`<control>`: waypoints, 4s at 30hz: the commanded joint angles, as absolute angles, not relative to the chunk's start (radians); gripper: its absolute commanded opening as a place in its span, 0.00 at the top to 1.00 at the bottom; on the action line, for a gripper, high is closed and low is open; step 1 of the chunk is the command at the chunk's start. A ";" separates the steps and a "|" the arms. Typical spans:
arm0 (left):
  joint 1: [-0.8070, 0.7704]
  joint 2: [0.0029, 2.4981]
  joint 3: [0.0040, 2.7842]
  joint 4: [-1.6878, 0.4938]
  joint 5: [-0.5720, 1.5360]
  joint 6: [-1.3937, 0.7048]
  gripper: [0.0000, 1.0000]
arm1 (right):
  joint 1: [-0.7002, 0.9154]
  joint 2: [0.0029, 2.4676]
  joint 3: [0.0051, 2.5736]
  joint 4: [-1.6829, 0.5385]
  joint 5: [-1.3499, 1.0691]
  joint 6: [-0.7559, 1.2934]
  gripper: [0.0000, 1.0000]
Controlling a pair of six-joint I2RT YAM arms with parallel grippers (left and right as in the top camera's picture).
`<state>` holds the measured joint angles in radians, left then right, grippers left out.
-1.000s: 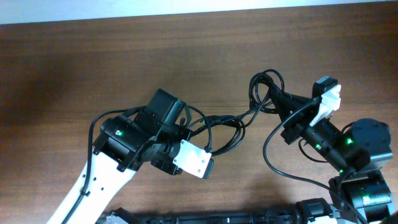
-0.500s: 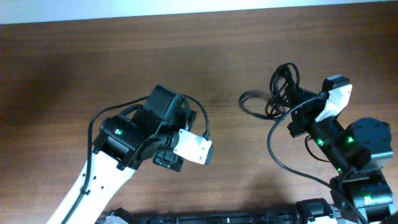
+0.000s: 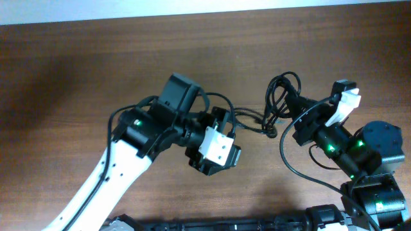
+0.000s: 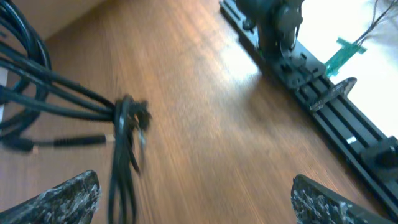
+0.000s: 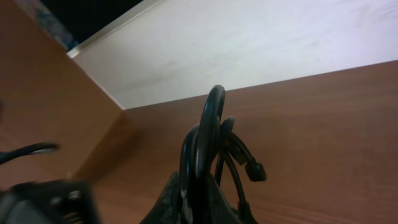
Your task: Untangle cables
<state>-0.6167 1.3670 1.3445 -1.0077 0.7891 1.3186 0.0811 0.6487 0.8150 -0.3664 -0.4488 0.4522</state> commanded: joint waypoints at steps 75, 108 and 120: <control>-0.485 1.018 1.337 -1.060 1.002 1.393 1.00 | 0.077 0.654 0.836 -0.690 0.047 0.397 0.96; -0.169 1.090 1.337 -0.752 0.628 0.201 1.00 | 0.077 0.654 0.836 -0.701 0.054 0.400 0.96; -0.170 1.105 1.337 -0.729 0.370 -0.117 1.00 | 0.077 0.654 0.836 -0.701 0.053 0.400 0.96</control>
